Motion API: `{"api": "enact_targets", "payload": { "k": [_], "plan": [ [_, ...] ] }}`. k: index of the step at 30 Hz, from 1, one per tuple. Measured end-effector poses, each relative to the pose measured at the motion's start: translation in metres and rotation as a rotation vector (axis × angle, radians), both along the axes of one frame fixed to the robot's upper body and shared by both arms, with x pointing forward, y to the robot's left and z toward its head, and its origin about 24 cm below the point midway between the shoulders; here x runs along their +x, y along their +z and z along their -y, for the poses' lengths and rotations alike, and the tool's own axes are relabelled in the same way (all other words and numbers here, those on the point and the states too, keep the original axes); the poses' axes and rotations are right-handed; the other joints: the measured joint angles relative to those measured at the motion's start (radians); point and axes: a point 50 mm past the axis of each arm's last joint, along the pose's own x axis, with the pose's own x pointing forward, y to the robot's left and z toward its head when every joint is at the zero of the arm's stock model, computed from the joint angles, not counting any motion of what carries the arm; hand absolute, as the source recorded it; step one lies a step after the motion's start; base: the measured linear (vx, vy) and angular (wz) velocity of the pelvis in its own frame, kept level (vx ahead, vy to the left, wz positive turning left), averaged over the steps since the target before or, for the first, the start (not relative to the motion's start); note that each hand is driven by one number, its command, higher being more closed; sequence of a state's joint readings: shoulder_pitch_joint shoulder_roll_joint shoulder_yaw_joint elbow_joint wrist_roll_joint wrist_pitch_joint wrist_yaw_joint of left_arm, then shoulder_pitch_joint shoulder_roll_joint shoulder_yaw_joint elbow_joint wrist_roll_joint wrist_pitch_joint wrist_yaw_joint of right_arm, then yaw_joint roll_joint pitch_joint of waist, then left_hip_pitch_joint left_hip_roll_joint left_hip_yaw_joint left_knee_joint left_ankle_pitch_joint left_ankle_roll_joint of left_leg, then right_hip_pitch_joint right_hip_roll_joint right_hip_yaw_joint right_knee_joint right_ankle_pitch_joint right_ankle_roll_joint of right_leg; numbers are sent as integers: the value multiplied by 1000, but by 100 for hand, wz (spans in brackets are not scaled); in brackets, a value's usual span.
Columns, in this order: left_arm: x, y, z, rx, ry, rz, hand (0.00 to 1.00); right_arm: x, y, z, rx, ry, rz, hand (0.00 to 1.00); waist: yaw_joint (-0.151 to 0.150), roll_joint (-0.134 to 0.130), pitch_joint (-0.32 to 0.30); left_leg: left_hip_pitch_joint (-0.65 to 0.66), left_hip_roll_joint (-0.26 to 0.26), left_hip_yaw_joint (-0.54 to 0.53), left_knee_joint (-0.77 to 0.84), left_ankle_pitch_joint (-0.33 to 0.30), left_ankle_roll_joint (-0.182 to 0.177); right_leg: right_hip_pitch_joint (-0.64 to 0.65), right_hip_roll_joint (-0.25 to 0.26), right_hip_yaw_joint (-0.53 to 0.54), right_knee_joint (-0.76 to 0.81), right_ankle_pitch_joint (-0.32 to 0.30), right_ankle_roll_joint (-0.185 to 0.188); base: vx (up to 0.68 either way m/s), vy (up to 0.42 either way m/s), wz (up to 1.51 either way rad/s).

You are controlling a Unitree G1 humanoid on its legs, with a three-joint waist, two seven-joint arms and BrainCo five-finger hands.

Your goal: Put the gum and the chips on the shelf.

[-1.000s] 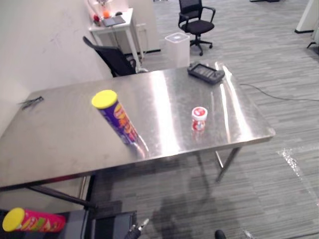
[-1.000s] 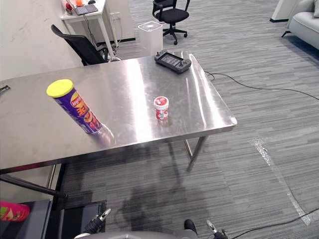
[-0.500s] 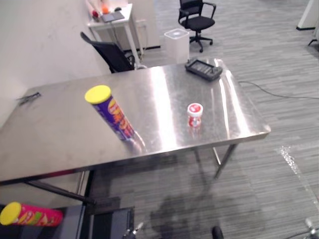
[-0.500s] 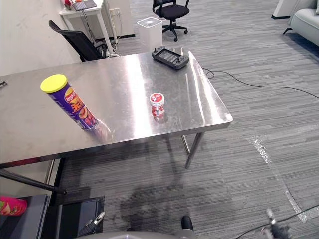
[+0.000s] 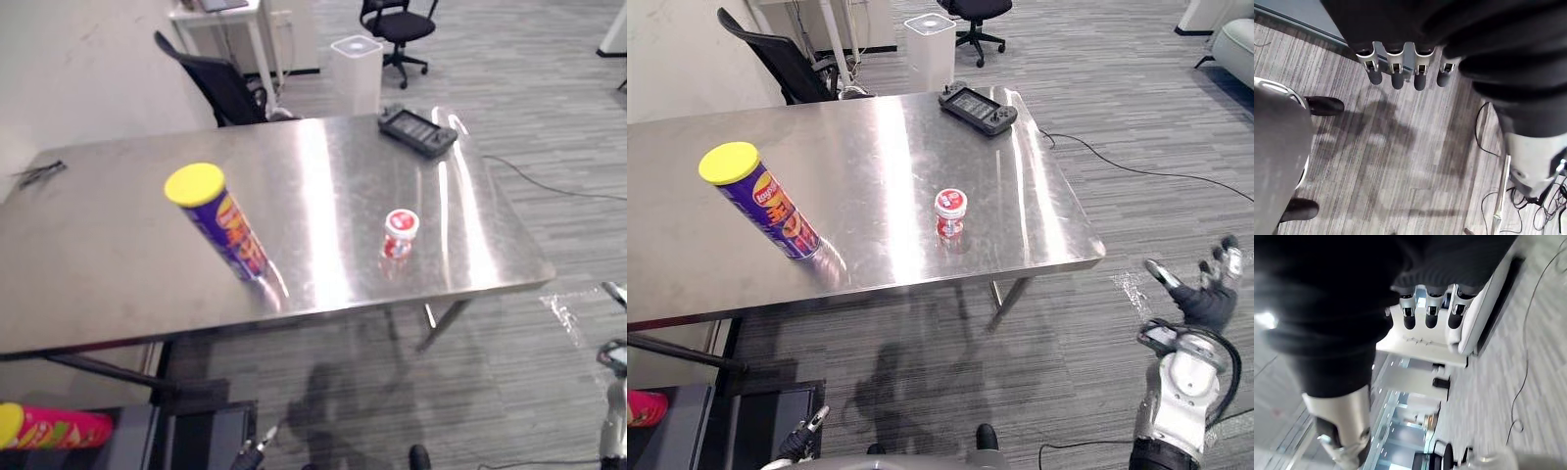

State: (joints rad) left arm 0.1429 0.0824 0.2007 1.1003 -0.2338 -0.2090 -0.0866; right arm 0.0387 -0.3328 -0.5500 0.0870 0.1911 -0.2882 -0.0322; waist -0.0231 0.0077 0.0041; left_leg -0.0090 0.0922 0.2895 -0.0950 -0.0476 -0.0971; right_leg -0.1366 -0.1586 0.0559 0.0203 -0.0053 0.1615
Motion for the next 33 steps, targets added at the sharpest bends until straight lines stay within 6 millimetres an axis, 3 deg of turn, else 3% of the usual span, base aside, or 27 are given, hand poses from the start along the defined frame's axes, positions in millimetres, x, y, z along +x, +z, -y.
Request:
{"api": "enact_targets", "payload": {
  "k": [6, 13, 20, 33],
  "plan": [
    [-7, -1, 1, -6, -4, -13, 0, 14, 0, -30, -45, 223, -28, 0, 3, -12, -2, -23, -5, -4, 68, -35, 9, 9, -16, -6, 0, 1, 2, -6, -1, 1],
    [-6, -1, 2, -7, -28, -17, 0, 31, -7, -62, -55, 395, -66, 0, 11, -12, -2, -29, -6, -34, 61, -16, 10, 18, -16, -36, -6, 1, 2, -43, -28, 9],
    [-3, -1, 4, -7, -57, -18, 0, 62, -4, -80, -71, 491, -84, 0, 28, -14, -2, -39, -15, -59, 0, 46, 9, 3, -12, -64, -19, 1, 2, -60, -26, 11],
    [5, 0, 4, 2, -105, -19, 0, 109, 0, -116, -66, 623, -137, 0, 57, -21, 3, -42, -14, -90, -7, 63, 8, 19, -11, -89, -26, 1, 1, -19, -11, 6]
  ]
}}
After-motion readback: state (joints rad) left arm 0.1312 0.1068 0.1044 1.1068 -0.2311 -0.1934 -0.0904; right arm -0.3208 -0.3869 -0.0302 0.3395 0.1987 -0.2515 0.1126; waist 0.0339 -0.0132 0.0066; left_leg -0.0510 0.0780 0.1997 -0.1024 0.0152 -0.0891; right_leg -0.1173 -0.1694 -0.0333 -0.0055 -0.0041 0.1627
